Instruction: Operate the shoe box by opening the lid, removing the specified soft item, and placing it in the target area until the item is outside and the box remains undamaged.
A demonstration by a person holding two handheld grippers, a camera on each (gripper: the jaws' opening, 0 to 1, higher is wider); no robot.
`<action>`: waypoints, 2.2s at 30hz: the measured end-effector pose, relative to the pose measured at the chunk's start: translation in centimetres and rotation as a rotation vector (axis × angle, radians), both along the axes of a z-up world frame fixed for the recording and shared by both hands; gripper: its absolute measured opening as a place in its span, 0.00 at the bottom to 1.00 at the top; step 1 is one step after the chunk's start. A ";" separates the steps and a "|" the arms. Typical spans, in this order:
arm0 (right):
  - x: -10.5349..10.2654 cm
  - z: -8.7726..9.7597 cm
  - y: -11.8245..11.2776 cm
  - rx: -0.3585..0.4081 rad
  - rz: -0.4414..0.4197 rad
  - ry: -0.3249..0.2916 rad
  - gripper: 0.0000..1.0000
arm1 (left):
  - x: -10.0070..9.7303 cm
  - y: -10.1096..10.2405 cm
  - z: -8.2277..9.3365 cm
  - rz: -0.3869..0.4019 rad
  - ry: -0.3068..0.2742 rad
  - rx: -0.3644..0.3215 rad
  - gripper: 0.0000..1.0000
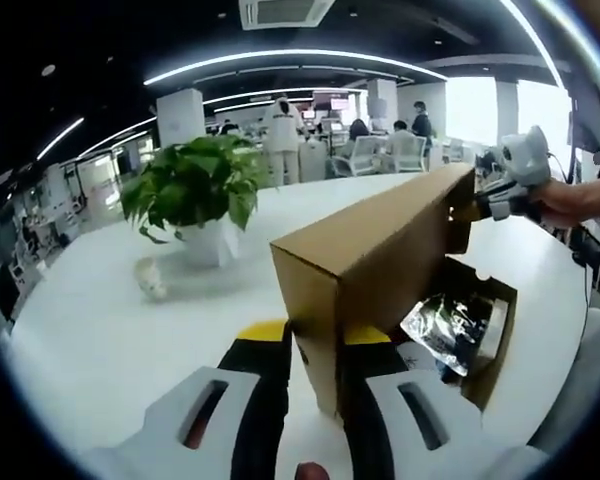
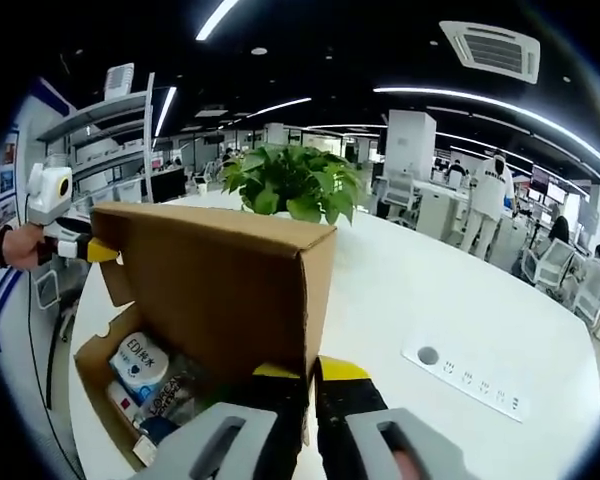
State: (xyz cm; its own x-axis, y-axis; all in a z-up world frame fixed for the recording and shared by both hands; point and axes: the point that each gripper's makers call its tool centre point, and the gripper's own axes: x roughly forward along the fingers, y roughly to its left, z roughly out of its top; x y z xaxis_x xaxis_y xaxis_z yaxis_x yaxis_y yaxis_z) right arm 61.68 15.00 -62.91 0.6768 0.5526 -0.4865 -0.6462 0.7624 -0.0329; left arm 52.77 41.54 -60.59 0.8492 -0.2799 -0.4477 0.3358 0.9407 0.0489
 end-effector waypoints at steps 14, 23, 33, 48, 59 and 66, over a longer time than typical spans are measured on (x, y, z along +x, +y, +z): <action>0.0 0.3 0.6 -0.009 -0.004 0.014 0.00 | 0.6 0.7 -1.2 0.073 0.034 -0.036 0.11; 0.2 0.2 0.8 -0.014 -0.007 0.022 0.00 | 1.1 1.0 -1.3 0.093 0.044 -0.062 0.10; 0.9 0.1 1.0 -0.025 -0.011 0.029 0.00 | 2.0 1.2 -1.7 0.106 0.054 -0.063 0.09; 2.9 -1.0 1.5 -0.046 -0.034 0.046 0.00 | 3.5 1.8 -2.7 0.129 0.074 -0.058 0.10; 4.3 -2.1 1.9 -0.062 -0.047 0.063 0.00 | 4.6 2.3 -3.9 0.151 0.105 -0.057 0.10; 4.9 -2.9 2.1 -0.080 -0.052 0.080 0.00 | 5.2 2.4 -4.9 0.163 0.131 -0.046 0.10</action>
State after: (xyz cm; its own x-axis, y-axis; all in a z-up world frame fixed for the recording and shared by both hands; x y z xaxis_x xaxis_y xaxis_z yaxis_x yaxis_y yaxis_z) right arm 66.55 17.08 -65.85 0.6606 0.4752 -0.5811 -0.6091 0.7918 -0.0449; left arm 58.01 43.93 -65.46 0.8202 -0.1667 -0.5473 0.1801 0.9832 -0.0295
